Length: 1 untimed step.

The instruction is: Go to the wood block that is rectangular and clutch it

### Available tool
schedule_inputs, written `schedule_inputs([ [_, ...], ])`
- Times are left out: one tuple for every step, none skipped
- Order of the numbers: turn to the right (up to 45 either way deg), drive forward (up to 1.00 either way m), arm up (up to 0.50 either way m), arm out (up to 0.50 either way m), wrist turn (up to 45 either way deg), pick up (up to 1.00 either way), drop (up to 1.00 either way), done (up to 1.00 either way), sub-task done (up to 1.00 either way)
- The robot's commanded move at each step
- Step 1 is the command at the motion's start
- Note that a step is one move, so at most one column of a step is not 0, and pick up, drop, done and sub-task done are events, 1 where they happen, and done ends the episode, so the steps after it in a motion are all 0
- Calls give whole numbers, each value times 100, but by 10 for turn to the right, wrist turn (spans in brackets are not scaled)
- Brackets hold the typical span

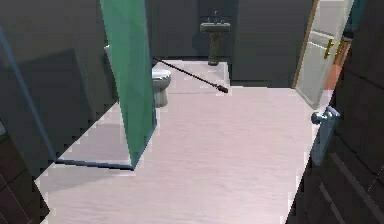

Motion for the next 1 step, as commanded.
schedule_inputs([
  [-30, 0, 0, 0, 0, 0, 0, 0, 0],
])
